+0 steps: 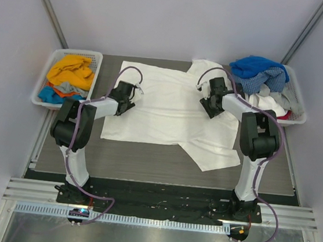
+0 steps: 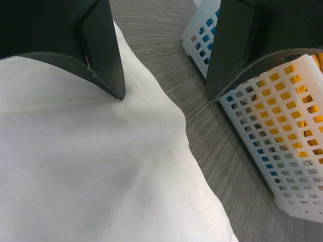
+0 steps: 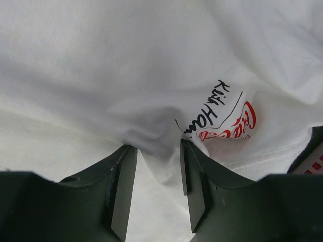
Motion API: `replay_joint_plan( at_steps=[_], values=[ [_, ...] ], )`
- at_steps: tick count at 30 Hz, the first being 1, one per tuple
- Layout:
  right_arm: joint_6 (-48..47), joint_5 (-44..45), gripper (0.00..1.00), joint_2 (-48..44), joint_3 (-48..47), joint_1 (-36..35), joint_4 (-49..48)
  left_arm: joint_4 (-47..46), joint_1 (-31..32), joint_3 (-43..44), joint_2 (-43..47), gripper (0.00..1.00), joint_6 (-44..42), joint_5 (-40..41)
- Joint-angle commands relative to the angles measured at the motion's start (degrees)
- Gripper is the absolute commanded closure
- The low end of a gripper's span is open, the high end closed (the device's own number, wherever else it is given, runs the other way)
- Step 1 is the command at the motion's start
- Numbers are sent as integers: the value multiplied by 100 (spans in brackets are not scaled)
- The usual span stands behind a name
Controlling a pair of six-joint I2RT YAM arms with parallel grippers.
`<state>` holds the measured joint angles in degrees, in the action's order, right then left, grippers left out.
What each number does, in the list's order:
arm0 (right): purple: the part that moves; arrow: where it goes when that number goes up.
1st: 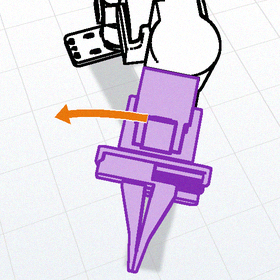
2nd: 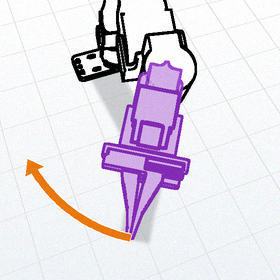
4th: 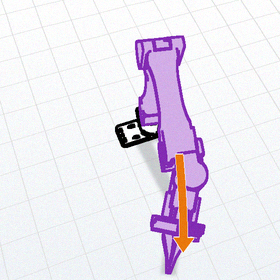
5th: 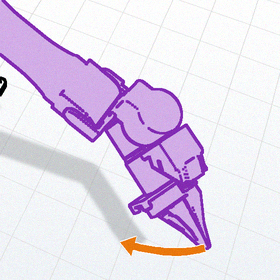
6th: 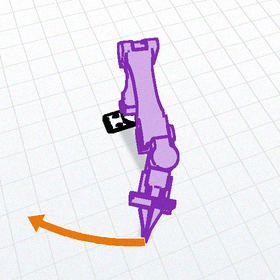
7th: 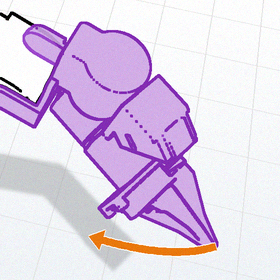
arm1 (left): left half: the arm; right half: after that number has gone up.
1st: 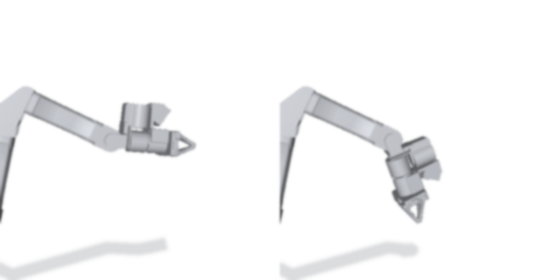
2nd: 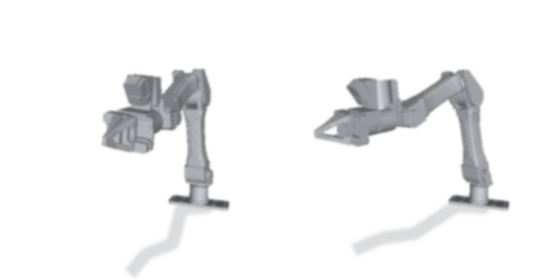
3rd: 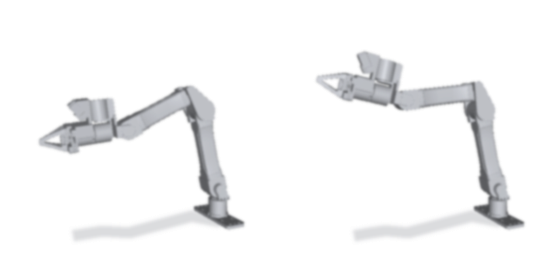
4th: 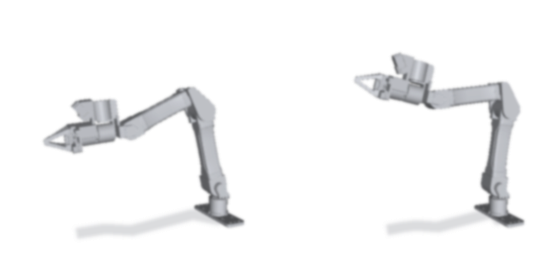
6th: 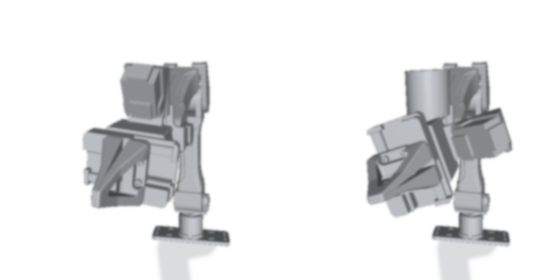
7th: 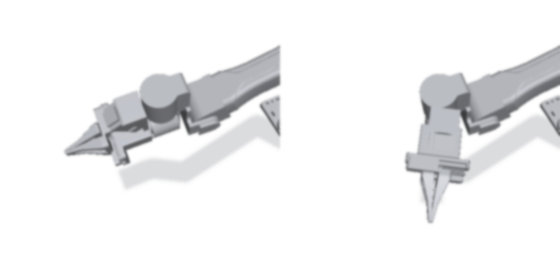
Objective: Fold and stack the t-shirts
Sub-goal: Flatten out the tshirt, then grap the side of the flattened tshirt closest away from the robot with both arms
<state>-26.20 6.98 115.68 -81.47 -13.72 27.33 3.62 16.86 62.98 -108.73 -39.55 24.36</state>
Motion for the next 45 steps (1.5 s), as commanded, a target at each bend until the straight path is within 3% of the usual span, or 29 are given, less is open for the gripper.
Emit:
replay_joint_plan(
  at_steps=[1, 9, 12, 15, 21, 32, 45],
  values=[
    [0, 58, 52, -1, -150, -17, -70, 288, -60, 12, -141, 30, 175, -1],
    [114, -215, 50, -1063, 307, -122, 298, 771, 124, 434, 527, 26, 659, -318],
    [158, -320, 41, -1573, 535, -245, 518, 956, 290, 505, 852, 25, 712, -344],
    [185, -382, 39, -2057, 746, -421, 747, 1210, 440, 478, 1212, 24, 799, -379],
    [150, -619, 39, -2909, 1212, -685, 1327, 1378, 555, -310, 2099, 25, 774, -450],
    [-895, -909, 43, -4123, 2803, -940, 2030, 1519, 564, -1912, 3419, 25, 150, -775],
    [-1063, -1656, 45, -4203, 3392, -1608, 2382, 1484, 564, -2361, 3262, 27, -114, -845]
  ],
)
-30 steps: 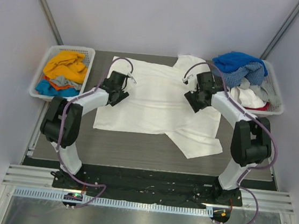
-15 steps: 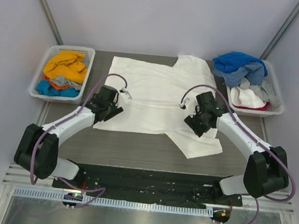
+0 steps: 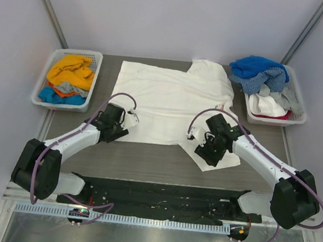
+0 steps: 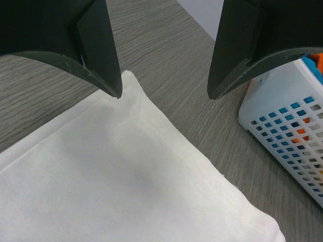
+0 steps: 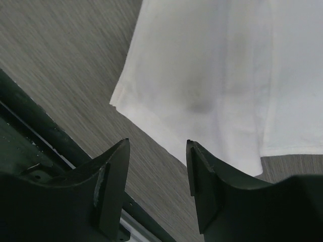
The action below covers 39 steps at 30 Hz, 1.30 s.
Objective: Fold and stack the t-shirts
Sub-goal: Grap the side of the flattened tshirt closest away from the robot with both arms
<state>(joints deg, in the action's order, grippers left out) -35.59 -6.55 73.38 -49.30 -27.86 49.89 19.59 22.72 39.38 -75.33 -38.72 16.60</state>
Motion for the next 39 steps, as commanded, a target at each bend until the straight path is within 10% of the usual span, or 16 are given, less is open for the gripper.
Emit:
replay_joint_plan(
  at_steps=[1, 32, 39],
  values=[
    [-115, -321, 45, 62, 210, -290, 109, -114, -22, 9, -96, 27, -197, -69],
    [-35, -664, 48, 1195, 395, -536, -954, -105, -22, -26, -87, 29, -399, 80],
    [35, -576, 83, 1459, 421, -554, -1130, 53, -22, -105, 62, 30, -373, 54]
  ],
)
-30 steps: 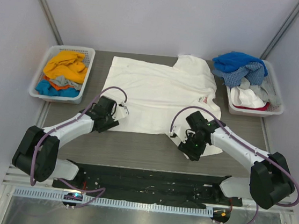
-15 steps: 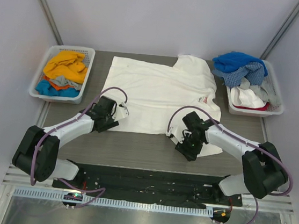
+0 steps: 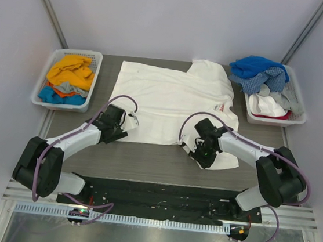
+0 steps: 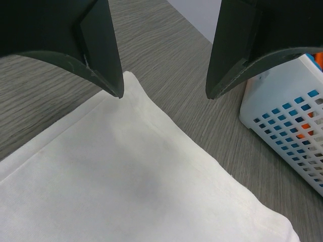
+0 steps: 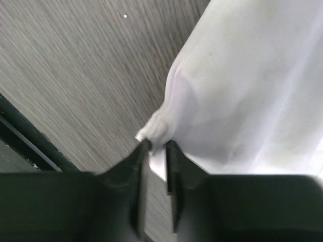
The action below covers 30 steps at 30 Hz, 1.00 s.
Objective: Fold and stack the t-shirts
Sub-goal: Grap the side of the flattened tshirt closest away from the robot with both arms
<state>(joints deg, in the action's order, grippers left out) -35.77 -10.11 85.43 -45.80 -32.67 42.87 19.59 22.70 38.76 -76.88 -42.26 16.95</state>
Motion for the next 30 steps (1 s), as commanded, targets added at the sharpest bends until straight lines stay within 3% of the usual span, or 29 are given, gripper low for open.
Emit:
replay_joint_plan(
  at_steps=[1, 5, 17, 30],
  values=[
    [61, -211, 86, 264, 63, -91, -429, 88, -20, -62, 304, 30, -10, 10],
    [96, -176, 99, 194, 80, -91, -394, 237, -29, -132, 507, 30, -54, -69],
    [202, -176, 99, -167, -359, -275, 89, 352, -20, -264, 560, 33, -212, -236],
    [237, -70, 99, -211, -228, -293, 37, 581, -72, -238, 332, 34, -379, -754]
  ],
)
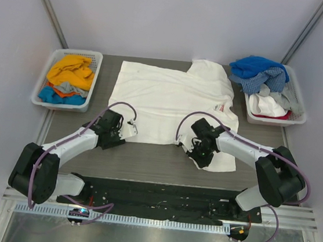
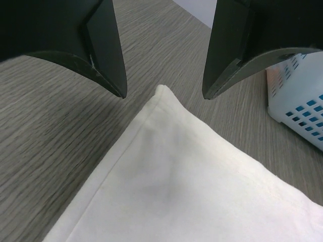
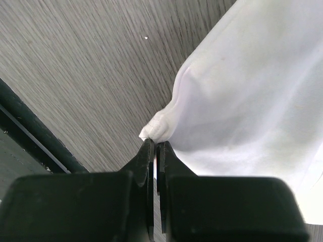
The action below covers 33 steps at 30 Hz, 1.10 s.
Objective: Fold and stack the t-shirts
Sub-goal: Grap the side of the flattened tshirt closest away from the robot with both arms
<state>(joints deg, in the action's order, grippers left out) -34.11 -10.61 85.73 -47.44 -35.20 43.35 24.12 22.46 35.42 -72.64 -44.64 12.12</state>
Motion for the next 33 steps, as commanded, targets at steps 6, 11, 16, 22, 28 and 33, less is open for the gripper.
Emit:
replay_joint_plan(
  at_steps=[6, 11, 16, 22, 28, 33],
  values=[
    [97, 15, 99, -311, -64, -48, -2, 110, -338, 255, -487, 40, -212, -570],
    [115, 103, 99, -496, -90, -40, 59, 102, -646, 474, -944, 53, -299, -763],
    [150, 130, 99, -637, -108, -40, 156, 277, -725, 694, -1261, 76, -247, -956],
    [176, 156, 99, -848, -160, -48, 384, 690, -725, 773, -1235, 100, -115, -1168],
    [89, -55, 99, -1128, -441, -48, 876, 1033, -725, 730, -805, 100, 8, -1177],
    [-43, -178, 99, -1217, -669, -74, 1201, 1402, -717, 686, -357, 100, 35, -1194]
  ],
)
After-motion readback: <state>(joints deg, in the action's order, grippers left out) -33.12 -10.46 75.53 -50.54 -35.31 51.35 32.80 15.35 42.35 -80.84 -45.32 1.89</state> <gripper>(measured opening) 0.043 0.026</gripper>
